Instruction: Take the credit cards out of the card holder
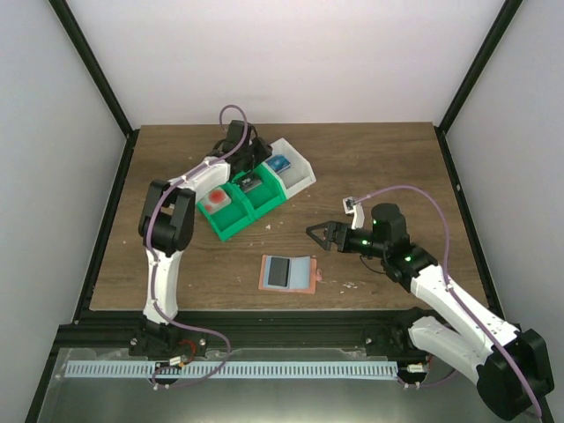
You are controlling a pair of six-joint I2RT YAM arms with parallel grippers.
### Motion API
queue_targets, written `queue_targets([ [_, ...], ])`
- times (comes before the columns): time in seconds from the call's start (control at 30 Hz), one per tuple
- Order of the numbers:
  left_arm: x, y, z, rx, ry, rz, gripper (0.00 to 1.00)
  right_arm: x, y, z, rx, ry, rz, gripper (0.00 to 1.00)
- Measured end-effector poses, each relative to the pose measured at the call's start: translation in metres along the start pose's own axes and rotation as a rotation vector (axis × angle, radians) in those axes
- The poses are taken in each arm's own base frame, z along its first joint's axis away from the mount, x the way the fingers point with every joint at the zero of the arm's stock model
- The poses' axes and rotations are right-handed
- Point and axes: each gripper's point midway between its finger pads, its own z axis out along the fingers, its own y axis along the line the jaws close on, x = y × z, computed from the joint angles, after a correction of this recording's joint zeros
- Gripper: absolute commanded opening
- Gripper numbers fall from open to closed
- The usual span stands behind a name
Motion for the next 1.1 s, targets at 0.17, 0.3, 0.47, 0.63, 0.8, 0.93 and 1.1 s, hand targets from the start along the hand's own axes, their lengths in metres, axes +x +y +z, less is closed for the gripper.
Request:
queue_targets([
  [0.17,-0.017,-0.018,-0.021,0.018,-0.054,0.051,0.52,0.001,-0.003,0.0,0.013,0.004,0.007,1.0],
  [0.3,-0.03,-0.039,-0.043,0.055,-0.095,0.103,0.54,0.002,-0.003,0.0,0.014,0.004,0.015,1.0],
  [0.47,-0.032,-0.052,-0.07,0.067,-0.112,0.165,0.54,0.002,-0.005,0.0,0.023,0.003,0.018,0.99],
  [0.63,-0.017,-0.051,-0.096,0.057,-0.057,0.23,0.51,0.008,-0.01,0.0,0.038,0.022,0.036,0.91],
  [0.8,0.028,-0.032,-0.126,0.048,0.051,0.324,0.51,0.02,-0.019,0.002,0.047,0.049,0.064,0.79],
  [0.93,0.083,-0.011,-0.157,0.064,0.167,0.388,0.51,0.034,-0.028,0.005,0.061,0.091,0.1,0.65],
  [1.1,0.129,0.004,-0.189,0.128,0.257,0.412,0.49,0.048,-0.026,0.013,0.064,0.143,0.115,0.44],
])
